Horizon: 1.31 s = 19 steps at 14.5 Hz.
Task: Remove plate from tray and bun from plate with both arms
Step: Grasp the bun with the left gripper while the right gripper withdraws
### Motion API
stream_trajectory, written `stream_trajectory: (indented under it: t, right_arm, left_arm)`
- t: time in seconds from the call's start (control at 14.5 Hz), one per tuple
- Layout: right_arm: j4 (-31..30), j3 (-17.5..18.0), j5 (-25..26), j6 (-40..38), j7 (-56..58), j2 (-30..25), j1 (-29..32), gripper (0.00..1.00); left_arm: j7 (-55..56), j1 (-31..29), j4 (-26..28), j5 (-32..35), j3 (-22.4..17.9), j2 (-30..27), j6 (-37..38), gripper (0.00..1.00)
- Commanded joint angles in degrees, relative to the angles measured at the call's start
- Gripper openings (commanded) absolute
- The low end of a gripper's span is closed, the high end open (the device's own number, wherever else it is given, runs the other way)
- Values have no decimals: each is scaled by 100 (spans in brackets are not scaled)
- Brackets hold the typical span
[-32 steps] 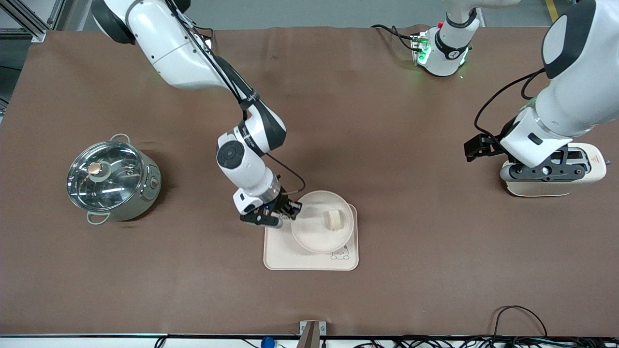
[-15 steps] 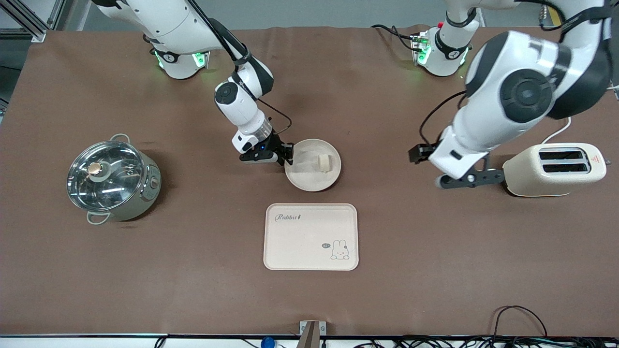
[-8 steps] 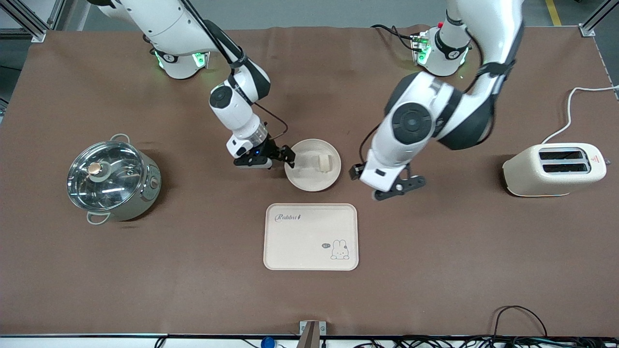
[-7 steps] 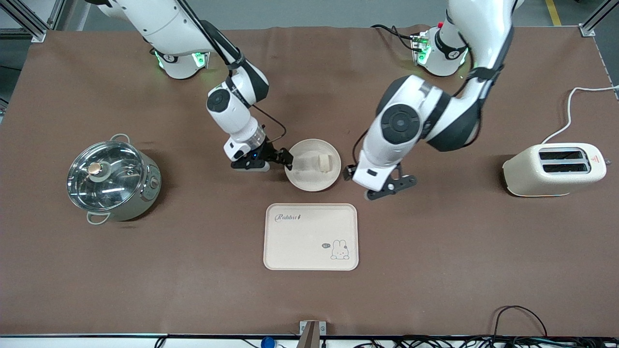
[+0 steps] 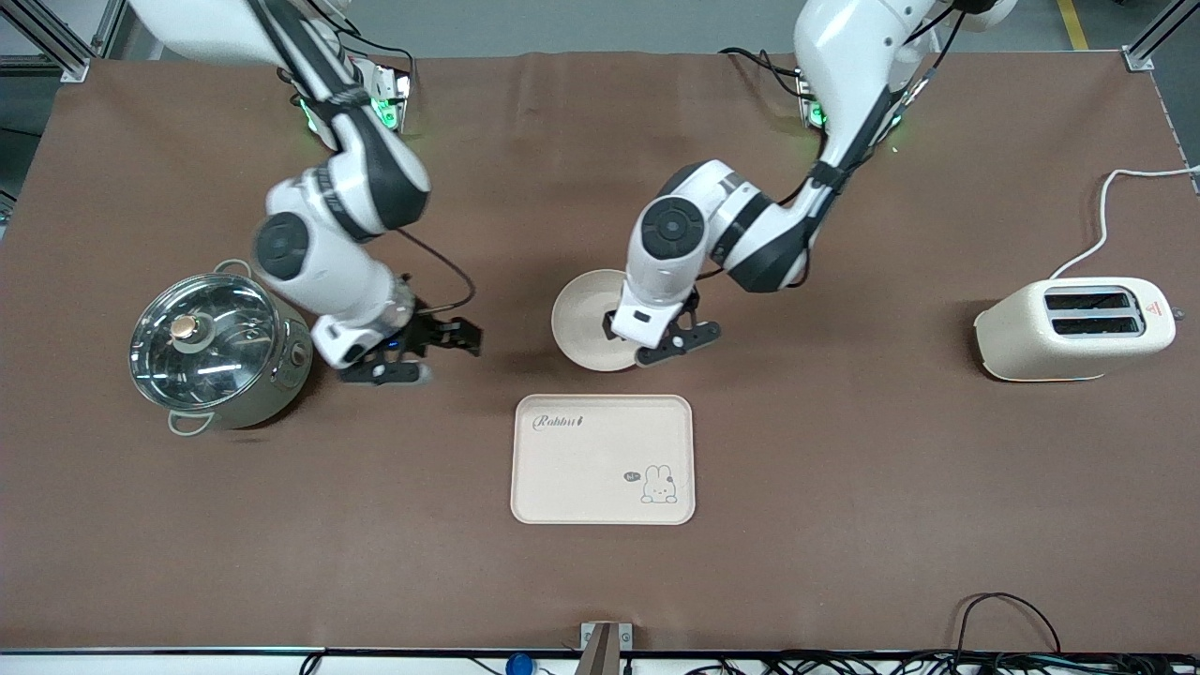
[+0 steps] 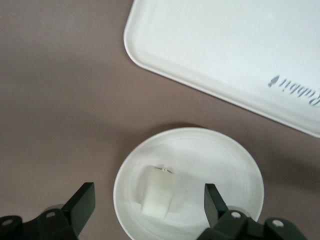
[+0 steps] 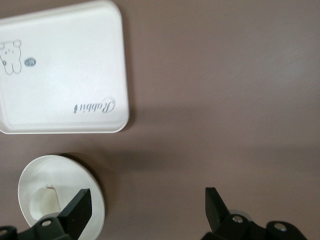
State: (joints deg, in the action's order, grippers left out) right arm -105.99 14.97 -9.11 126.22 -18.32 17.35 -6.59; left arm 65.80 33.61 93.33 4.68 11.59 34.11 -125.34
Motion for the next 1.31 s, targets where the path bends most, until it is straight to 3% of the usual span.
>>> stream_trajectory:
  t: [0.0, 0.34, 0.76, 1.03, 1.24]
  right_arm:
    - [972, -379, 513, -1113, 214, 84, 18, 100]
    - [2090, -1354, 638, -2267, 1224, -21, 18, 100]
    - [2689, -2365, 674, -3155, 2261, -355, 9, 100]
    - [3049, -2647, 717, -3770, 2306, -505, 9, 100]
    - [3102, -2674, 972, -3903, 2542, -627, 9, 100]
  left_arm:
    - [467, 285, 1, 480, -43, 245, -210, 89]
    - [556, 506, 45, 710, -34, 509, -219, 84]
    - [574, 515, 115, 692, -25, 632, -333, 63]
    - [574, 514, 89, 683, -25, 746, -456, 50]
    - [591, 506, 89, 622, -25, 738, -553, 27]
